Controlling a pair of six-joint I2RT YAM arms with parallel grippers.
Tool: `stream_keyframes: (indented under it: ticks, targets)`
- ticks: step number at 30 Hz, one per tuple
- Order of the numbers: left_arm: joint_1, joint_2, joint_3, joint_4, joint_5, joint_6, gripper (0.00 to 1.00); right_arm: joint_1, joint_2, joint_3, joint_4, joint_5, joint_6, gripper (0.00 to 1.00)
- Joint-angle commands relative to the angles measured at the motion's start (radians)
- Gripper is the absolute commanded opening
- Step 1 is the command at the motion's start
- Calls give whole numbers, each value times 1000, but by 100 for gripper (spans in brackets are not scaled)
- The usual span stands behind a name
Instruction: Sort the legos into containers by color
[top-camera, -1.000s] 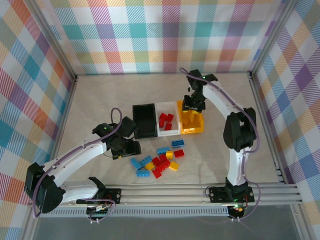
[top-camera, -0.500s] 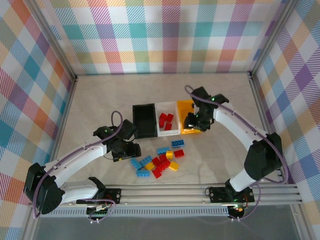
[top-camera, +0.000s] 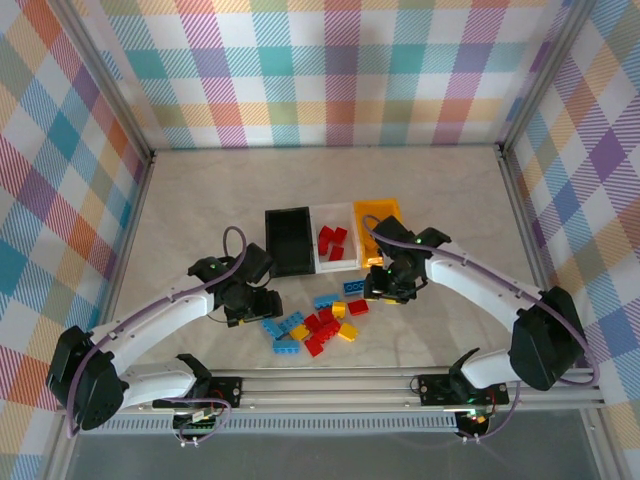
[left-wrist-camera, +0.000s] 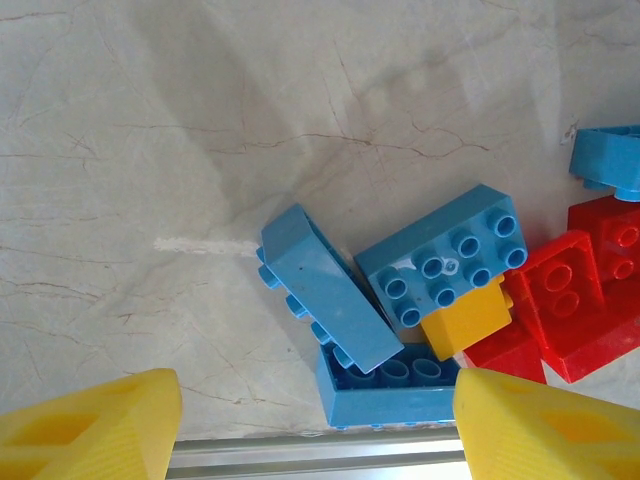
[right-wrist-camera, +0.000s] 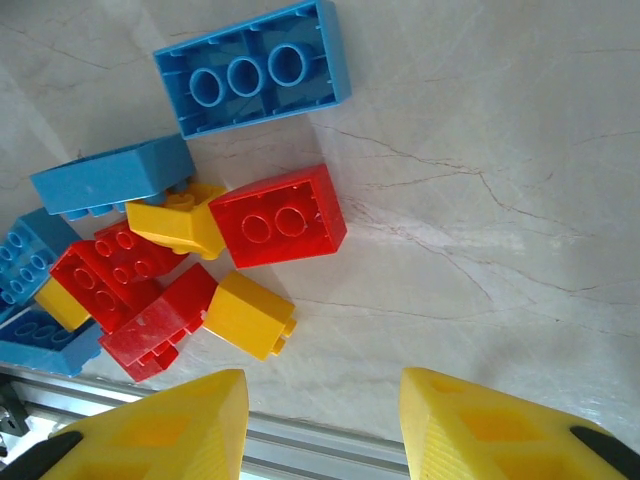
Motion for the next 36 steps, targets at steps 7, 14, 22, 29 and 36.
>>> stream_keyframes:
  ticks: [7, 14, 22, 29, 36]
  targets:
    - [6, 80, -33, 61, 23, -25, 69, 10, -79, -25, -20, -12, 31, 44]
    - [7, 127, -64, 117, 32, -38, 67, 10, -115, -39, -36, -1, 37, 44]
    - [7, 184, -81, 140, 30, -29, 66, 10, -134, -64, -26, -8, 61, 44]
    - [7, 214, -107, 165, 22, -25, 64, 9, -131, -61, -25, -10, 69, 45]
    - [8, 258, -95, 171, 2, -6, 61, 10, -130, -54, -34, -9, 68, 45]
